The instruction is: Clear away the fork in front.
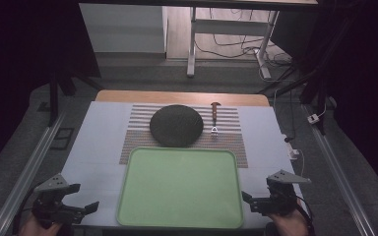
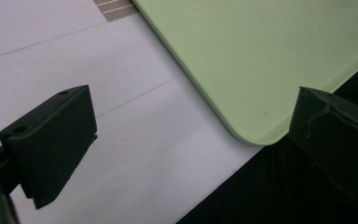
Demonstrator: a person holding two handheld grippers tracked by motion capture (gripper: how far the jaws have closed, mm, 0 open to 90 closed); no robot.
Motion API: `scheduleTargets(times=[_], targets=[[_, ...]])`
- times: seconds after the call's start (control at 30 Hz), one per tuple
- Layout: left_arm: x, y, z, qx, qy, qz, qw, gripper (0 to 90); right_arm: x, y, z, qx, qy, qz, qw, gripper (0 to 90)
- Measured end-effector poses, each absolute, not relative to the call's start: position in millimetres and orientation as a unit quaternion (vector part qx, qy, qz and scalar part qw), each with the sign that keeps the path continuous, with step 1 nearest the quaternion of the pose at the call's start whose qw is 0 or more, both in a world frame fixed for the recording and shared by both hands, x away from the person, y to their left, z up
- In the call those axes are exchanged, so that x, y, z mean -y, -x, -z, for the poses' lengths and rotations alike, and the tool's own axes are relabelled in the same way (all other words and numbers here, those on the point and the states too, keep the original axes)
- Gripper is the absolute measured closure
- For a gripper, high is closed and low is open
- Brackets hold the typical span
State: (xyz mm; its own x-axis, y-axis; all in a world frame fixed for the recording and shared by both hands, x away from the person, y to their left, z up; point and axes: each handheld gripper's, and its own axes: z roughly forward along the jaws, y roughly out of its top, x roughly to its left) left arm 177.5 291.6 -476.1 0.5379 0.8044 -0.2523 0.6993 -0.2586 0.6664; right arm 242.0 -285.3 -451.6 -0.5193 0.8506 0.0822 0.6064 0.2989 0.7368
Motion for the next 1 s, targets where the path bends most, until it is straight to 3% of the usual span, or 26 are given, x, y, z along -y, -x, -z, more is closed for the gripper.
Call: scheduleTargets(times=[1.0], targets=[[-292.1,-178.5,476.5,-0.479,-0.789,-0.067,0.379,1.2,278.4,-250.8,448.2,-0.802,-0.428,-0.385,0.156,0.0]])
